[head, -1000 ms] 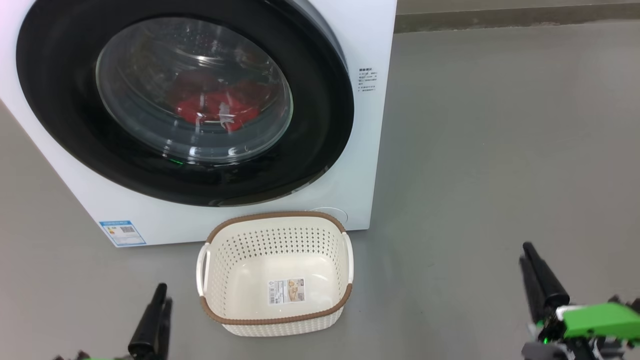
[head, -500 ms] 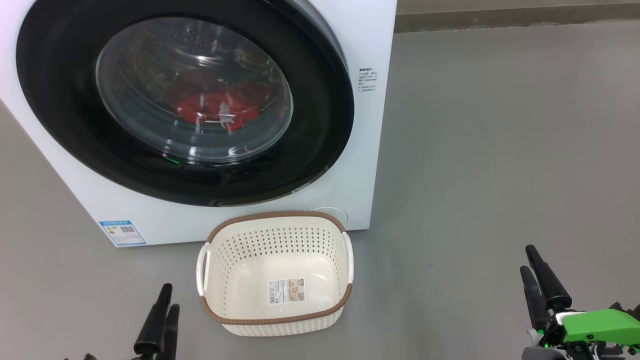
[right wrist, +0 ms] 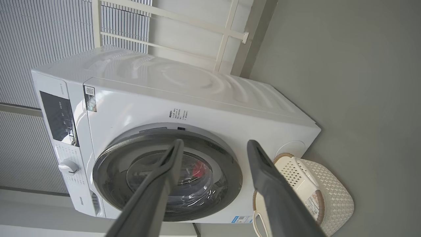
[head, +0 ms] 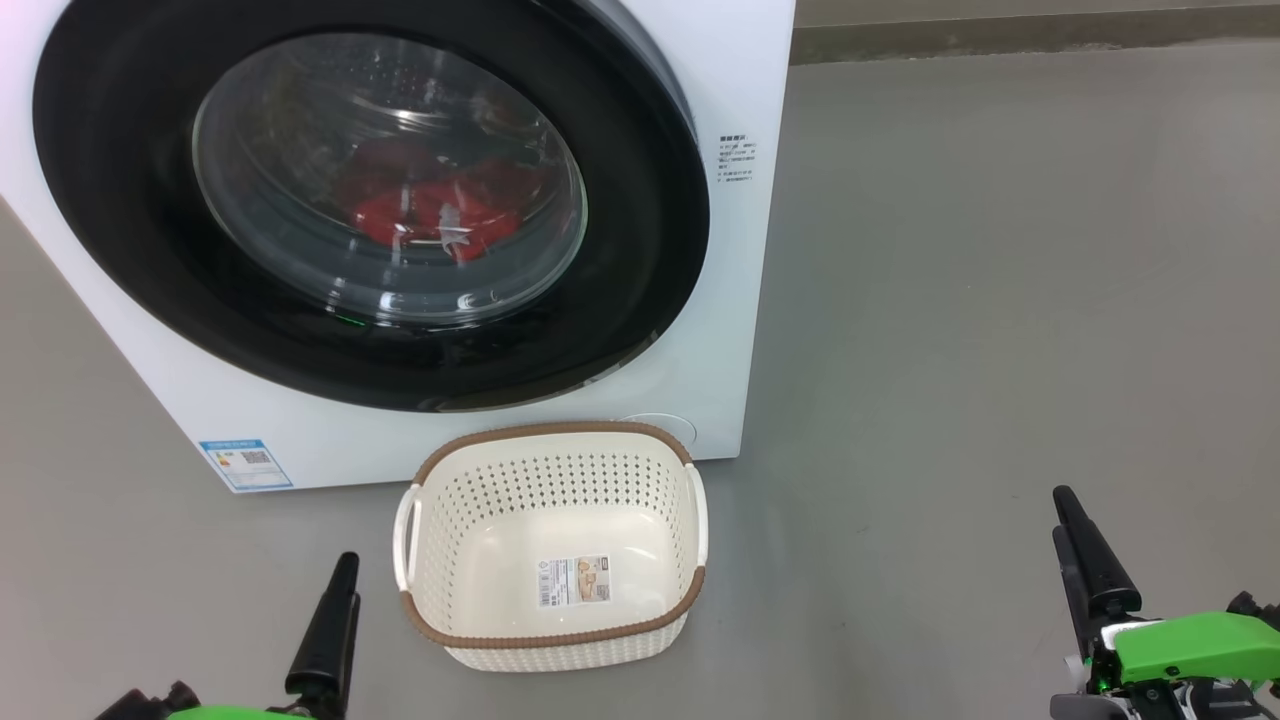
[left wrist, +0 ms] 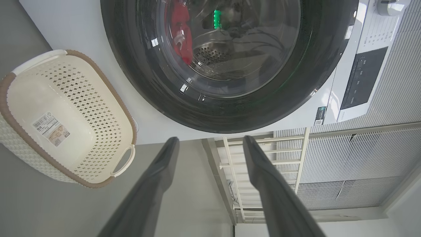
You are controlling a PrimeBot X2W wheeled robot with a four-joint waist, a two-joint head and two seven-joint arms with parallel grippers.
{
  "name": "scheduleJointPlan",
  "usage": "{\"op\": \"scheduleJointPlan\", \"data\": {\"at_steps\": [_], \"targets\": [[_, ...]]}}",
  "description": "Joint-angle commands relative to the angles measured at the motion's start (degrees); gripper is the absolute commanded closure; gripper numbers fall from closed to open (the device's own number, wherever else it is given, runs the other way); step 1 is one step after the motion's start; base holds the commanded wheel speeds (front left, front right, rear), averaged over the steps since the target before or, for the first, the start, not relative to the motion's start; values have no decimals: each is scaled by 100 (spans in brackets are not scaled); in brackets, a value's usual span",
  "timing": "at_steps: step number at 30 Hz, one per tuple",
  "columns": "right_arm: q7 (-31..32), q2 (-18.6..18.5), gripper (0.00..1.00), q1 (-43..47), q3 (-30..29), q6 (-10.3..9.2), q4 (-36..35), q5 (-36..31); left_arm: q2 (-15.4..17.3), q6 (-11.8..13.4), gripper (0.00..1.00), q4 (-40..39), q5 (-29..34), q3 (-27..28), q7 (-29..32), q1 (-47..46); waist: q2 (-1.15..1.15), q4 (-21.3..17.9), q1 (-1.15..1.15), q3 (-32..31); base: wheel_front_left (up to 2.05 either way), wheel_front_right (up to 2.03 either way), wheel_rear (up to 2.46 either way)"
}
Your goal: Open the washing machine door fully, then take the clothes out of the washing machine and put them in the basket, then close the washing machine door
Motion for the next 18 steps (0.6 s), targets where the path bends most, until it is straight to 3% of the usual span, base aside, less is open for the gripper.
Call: {"op": "scheduleJointPlan", "data": {"at_steps": [1,18], "targets": [[-46,-115,0,-285,36,-1,-164,-109,93,-14,0,-184,150,61,-68,-273,0,1,-1,0,0,0,0],[-345,-176,0,-296,72,-2,-313,-2017,76,91,0,-346,2255,-21,-357,-302,0,20,-1,-24,0,0,0]]}}
